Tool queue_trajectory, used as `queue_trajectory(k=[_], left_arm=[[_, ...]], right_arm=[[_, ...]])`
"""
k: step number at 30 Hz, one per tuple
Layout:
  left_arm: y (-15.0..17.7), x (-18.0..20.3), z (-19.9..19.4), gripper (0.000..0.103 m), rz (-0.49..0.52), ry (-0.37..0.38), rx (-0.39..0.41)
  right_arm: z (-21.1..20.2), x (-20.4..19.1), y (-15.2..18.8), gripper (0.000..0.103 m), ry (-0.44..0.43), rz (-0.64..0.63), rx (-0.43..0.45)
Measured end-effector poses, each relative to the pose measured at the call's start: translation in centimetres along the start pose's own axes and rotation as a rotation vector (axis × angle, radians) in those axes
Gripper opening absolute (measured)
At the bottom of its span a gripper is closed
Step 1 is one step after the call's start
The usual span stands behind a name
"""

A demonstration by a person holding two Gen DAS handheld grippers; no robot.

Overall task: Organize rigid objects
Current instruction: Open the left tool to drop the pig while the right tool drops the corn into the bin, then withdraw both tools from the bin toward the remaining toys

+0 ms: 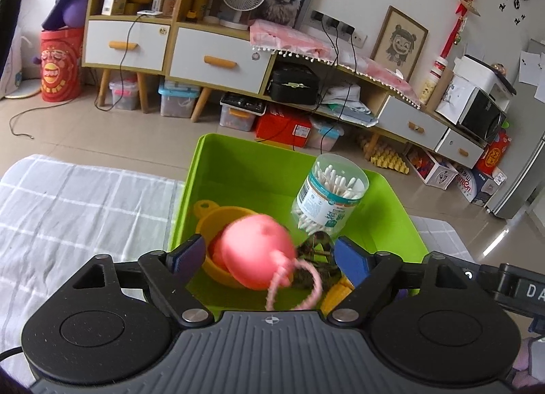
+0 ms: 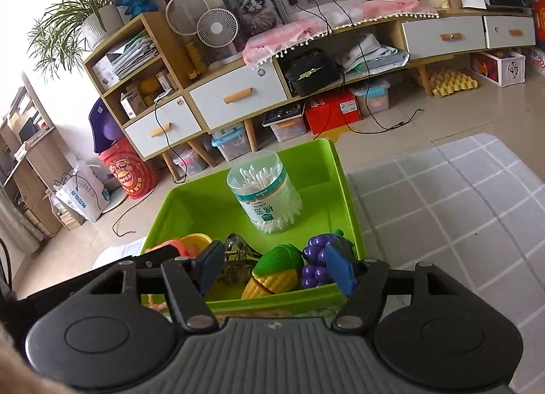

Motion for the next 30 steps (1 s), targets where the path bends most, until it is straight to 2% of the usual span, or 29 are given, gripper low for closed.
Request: queue_trajectory(k=[16,19,25,30], left_arm=[[2.8,-0.2,-4.7,0.095,0.017,-0.017,-0.027],[3.8,-0.5,-5.2,0.096,0.016,-0.021,-0.037],[4.8,-0.9,-5.9,0.099,-0.02,-0.008,-0.052],[5.6,-0.7,-6.2,0.101,0.016,-0.013,-0.065]], right_arm=[[-3.6,-0.7,2.0,0.052,-0.004,-0.037,-0.059],[-4.1,-0.5,2.7,0.057,0.003,-0.047,-0.075],[-4.6,0.0,3.9,0.06,0.007,-0.069,-0.109],[-5.0,0.8,4.8,0.065,0.013,-0.095,-0.123]])
Point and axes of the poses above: each gripper's, at about its wrist camera, not at the fingertips, and z roughly the way its jaws point, x to its right, y to its underside, the point moved 8 cm from there along z, roughly the way its jaws point, and after that the axes turned 1 degree about z, right-handed, at the moved point
